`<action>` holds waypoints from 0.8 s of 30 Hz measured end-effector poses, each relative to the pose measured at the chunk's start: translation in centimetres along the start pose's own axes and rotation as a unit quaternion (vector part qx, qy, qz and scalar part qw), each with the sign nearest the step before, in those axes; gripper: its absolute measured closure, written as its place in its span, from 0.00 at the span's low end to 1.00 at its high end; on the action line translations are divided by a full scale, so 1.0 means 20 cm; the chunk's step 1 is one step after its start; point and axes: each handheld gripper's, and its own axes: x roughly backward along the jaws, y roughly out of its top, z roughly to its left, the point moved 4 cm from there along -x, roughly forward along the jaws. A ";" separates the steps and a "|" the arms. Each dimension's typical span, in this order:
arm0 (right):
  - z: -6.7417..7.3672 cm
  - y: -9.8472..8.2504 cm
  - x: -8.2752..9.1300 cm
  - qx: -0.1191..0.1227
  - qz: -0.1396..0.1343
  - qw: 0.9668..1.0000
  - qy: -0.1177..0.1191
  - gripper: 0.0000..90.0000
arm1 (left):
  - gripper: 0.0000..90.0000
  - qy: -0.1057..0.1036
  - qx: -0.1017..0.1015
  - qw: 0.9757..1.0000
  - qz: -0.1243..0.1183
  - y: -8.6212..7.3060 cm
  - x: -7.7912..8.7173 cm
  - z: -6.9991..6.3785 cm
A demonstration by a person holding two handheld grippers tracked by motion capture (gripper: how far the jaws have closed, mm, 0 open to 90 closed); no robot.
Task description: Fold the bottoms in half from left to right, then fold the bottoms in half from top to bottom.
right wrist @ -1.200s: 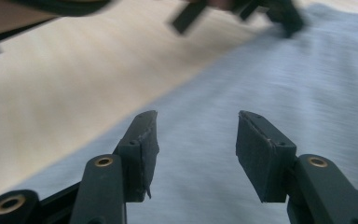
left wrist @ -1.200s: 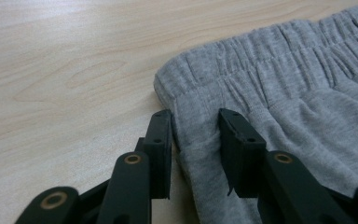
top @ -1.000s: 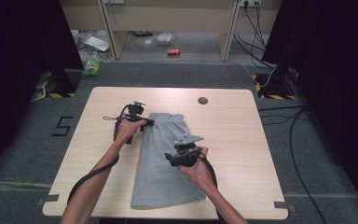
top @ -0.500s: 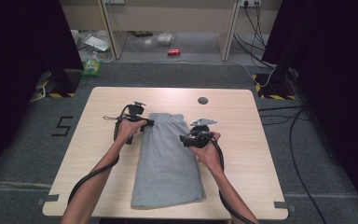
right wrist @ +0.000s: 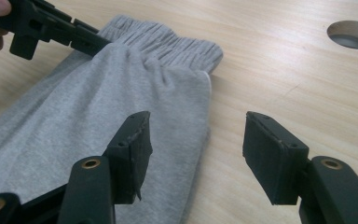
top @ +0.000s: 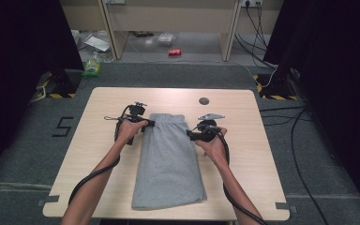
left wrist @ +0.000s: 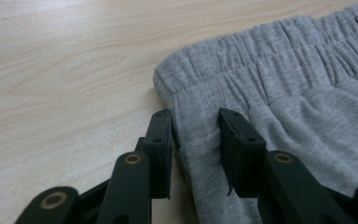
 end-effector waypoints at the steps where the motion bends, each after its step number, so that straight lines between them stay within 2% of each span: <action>1: 0.00 0.00 0.00 -0.001 0.000 1.000 -0.001 0.47 | 0.72 0.000 0.000 1.000 0.001 0.00 0.00 0.00; 12: -0.08 0.11 -0.07 -0.010 -0.004 1.000 -0.009 0.46 | 0.72 0.000 0.000 1.000 0.004 0.00 0.00 0.00; 20: -0.04 0.17 -0.18 -0.011 0.008 1.000 -0.007 0.46 | 0.72 0.000 0.001 1.000 0.002 0.00 0.00 0.00; 24: -0.04 0.18 -0.24 -0.020 0.020 1.000 -0.007 0.47 | 0.72 0.001 0.001 1.000 0.001 0.00 0.00 0.00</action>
